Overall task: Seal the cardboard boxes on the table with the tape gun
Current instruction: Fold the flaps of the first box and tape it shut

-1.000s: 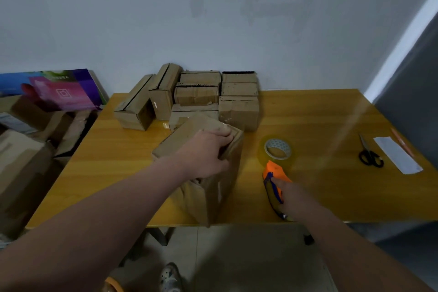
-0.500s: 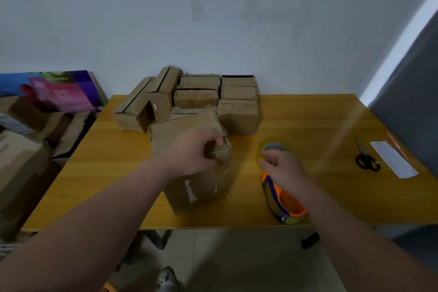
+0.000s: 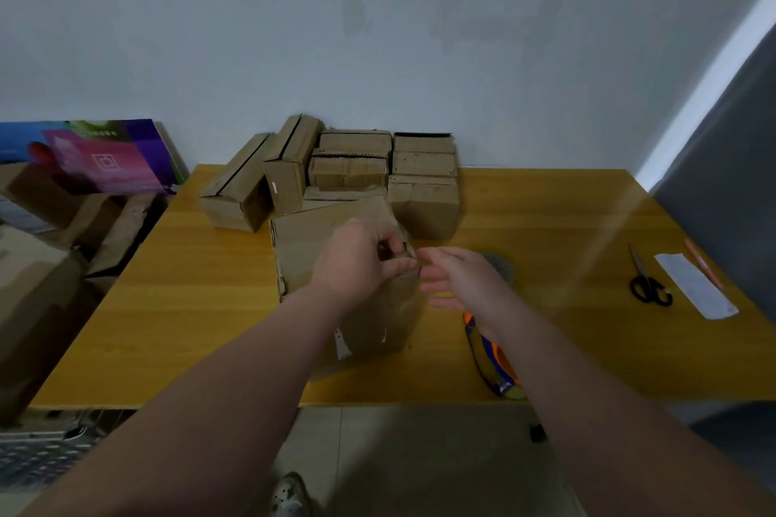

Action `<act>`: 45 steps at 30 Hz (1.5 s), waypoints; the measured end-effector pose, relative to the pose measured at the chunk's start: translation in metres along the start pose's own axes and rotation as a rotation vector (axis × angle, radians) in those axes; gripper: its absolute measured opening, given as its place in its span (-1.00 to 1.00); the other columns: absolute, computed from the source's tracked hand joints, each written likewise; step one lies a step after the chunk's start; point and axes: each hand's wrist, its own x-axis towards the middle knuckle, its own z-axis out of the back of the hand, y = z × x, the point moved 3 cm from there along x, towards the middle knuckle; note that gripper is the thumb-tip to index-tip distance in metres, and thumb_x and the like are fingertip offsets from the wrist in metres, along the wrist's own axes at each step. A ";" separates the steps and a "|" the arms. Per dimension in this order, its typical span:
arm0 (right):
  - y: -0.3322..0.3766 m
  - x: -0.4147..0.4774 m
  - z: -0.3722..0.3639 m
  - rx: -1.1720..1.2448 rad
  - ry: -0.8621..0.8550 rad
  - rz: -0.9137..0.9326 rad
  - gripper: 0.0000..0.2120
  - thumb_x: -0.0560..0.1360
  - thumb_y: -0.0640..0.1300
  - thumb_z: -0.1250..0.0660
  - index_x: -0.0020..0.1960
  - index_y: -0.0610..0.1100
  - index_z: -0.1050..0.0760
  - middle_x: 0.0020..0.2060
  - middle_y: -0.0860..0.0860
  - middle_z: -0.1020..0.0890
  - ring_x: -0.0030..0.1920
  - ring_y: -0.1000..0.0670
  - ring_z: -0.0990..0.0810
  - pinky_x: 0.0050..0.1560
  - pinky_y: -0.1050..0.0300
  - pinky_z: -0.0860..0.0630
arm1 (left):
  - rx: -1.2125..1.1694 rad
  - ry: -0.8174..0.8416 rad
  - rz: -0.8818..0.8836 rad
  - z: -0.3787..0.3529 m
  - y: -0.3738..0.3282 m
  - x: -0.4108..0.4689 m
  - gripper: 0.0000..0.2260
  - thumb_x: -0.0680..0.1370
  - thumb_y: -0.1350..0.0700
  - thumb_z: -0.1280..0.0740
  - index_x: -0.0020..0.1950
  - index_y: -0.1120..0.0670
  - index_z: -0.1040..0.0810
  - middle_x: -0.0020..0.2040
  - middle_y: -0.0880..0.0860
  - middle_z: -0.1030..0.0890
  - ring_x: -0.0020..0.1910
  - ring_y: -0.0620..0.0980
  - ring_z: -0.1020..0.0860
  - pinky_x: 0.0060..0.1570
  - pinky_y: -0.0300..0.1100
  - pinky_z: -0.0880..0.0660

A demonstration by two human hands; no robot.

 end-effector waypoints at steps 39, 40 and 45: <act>0.064 0.039 -0.033 -1.232 -0.178 0.432 -0.62 0.62 -0.01 -0.14 0.40 -0.06 -0.37 0.34 -0.08 -0.35 0.31 -0.10 -0.29 0.27 -0.02 -0.35 | 0.205 0.278 -0.009 0.043 0.045 0.068 -0.38 0.52 -0.05 -0.37 0.52 0.03 -0.22 0.49 0.07 -0.30 0.46 0.06 -0.23 0.43 -0.04 -0.14; 0.064 0.041 -0.033 -1.229 -0.180 0.419 -0.62 0.61 -0.02 -0.15 0.41 -0.06 -0.37 0.34 -0.08 -0.35 0.31 -0.10 -0.29 0.24 -0.01 -0.36 | 0.176 0.332 -0.001 0.042 0.047 0.070 -0.37 0.52 -0.05 -0.36 0.53 0.01 -0.20 0.49 0.06 -0.29 0.47 0.05 -0.24 0.44 -0.04 -0.16; 0.064 0.042 -0.034 -1.193 -0.185 0.389 -0.62 0.58 -0.07 -0.22 0.39 -0.07 -0.36 0.31 -0.05 -0.36 0.29 -0.09 -0.30 0.15 0.01 -0.40 | 0.087 0.541 0.026 0.040 0.055 0.076 -0.38 0.53 -0.09 -0.34 0.53 -0.11 -0.17 0.50 0.01 -0.29 0.44 0.05 -0.28 0.43 0.07 -0.22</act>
